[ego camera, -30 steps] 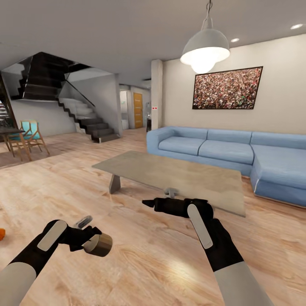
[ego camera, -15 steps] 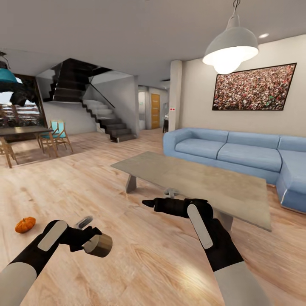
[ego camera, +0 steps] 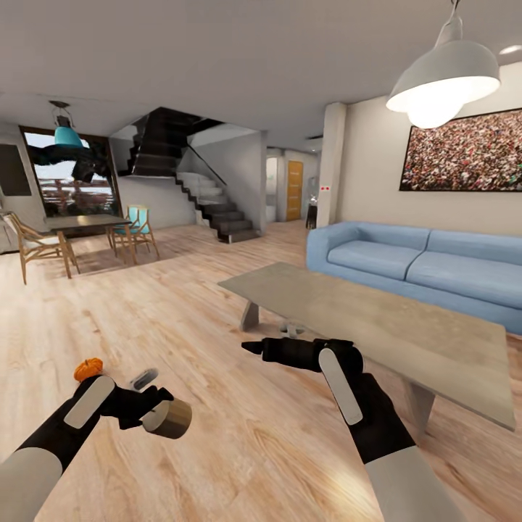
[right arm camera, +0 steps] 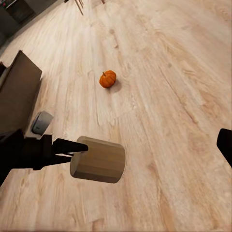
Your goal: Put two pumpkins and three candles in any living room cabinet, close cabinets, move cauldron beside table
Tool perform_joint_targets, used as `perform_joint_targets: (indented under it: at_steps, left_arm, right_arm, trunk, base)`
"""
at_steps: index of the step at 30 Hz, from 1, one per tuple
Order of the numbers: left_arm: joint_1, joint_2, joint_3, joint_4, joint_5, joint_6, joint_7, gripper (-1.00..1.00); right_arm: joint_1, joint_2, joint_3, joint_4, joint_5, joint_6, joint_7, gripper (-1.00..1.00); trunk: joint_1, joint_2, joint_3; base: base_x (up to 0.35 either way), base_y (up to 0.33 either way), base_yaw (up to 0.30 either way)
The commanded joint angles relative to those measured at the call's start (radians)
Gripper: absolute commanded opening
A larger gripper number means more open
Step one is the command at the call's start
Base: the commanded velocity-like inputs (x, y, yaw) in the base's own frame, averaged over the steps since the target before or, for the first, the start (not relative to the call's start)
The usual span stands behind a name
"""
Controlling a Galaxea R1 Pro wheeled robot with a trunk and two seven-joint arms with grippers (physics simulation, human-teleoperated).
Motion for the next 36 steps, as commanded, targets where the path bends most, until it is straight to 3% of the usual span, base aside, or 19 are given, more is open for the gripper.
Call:
perform_joint_targets:
  at_steps: [1, 17, 29, 36]
  left_arm:
    - [-0.001, 0.001, -0.004, -0.001, 0.013, -0.001, 0.009, -1.0]
    - [-0.001, 0.001, -0.004, -0.001, 0.013, -0.001, 0.011, -1.0]
    - [-0.001, 0.0, -0.005, -0.001, 0.014, -0.002, 0.004, -1.0]
    - [-0.001, 0.001, -0.005, -0.001, 0.013, -0.002, 0.003, -1.0]
  right_arm:
    - [-0.001, 0.0, -0.001, -0.001, 0.009, 0.004, 0.008, 1.0]
    - [-0.001, 0.001, 0.002, 0.0, 0.011, 0.004, 0.006, 1.0]
    - [-0.001, 0.002, 0.003, 0.0, 0.01, 0.004, 0.005, 1.0]
    - [-0.001, 0.002, 0.003, 0.001, 0.01, 0.004, 0.005, 1.0]
  trunk:
    - [-0.004, 0.007, 0.002]
    - [-0.065, 0.119, 0.052]
    - [-0.065, 0.119, 0.052]
    - [-0.065, 0.119, 0.052]
  base:
    - [0.0, 0.0, 0.254]
    - [0.0, 0.0, 0.088]
    - [0.026, 0.001, 0.269]
    - [0.125, 0.197, 0.275]
